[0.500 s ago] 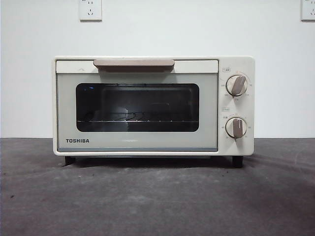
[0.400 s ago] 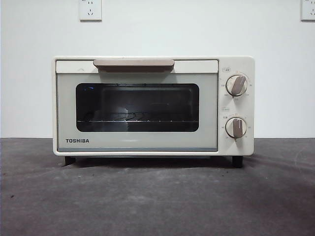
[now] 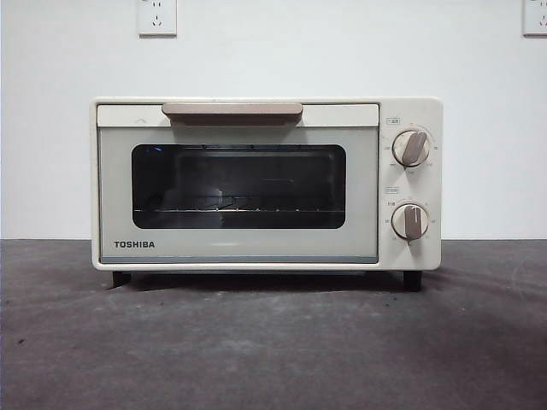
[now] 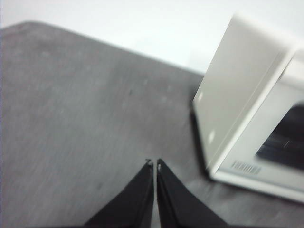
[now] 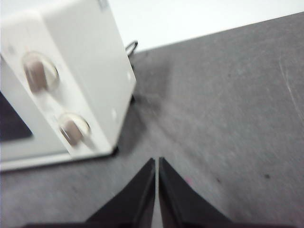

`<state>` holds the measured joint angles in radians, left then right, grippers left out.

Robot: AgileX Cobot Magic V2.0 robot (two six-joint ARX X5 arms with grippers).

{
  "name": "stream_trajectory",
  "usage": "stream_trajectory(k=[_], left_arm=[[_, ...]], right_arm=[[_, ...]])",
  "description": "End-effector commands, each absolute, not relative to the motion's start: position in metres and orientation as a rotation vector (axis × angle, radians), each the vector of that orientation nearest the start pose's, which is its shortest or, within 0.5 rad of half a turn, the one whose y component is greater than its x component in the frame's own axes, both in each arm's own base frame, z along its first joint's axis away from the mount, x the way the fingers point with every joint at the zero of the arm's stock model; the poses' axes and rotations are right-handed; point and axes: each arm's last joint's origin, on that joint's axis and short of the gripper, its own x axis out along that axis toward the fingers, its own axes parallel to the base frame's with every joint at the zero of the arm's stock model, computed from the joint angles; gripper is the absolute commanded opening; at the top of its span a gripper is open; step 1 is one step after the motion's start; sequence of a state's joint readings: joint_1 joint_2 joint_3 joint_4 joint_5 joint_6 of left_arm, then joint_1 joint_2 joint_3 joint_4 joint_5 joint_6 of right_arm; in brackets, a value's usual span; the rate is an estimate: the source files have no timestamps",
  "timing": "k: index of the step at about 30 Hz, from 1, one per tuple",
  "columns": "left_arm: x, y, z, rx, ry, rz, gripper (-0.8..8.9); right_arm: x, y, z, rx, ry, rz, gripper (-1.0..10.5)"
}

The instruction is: The left arm flap open the oven, the right arm pick bread and place it into oven, the left arm flap close the oven

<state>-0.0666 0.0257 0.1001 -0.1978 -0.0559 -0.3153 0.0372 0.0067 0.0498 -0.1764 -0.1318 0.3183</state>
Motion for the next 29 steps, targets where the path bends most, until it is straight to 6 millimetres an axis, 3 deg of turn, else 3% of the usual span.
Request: stream_trajectory(k=[1, 13, 20, 29], left_arm=[[0.089, -0.005, 0.198, -0.356, 0.066, -0.002, 0.18], [0.097, -0.006, 0.279, -0.400, 0.086, -0.029, 0.17], [0.109, -0.012, 0.326, -0.367, 0.167, -0.182, 0.17], [0.123, -0.027, 0.361, -0.272, 0.318, -0.429, 0.17]], right_arm=[[0.089, 0.008, 0.184, 0.413, 0.096, 0.162, 0.1], [0.072, 0.010, 0.264, 0.436, 0.098, 0.259, 0.1], [0.073, 0.013, 0.311, 0.347, 0.171, 0.359, 0.1], [0.087, 0.019, 0.355, 0.219, 0.335, 0.495, 0.1]])
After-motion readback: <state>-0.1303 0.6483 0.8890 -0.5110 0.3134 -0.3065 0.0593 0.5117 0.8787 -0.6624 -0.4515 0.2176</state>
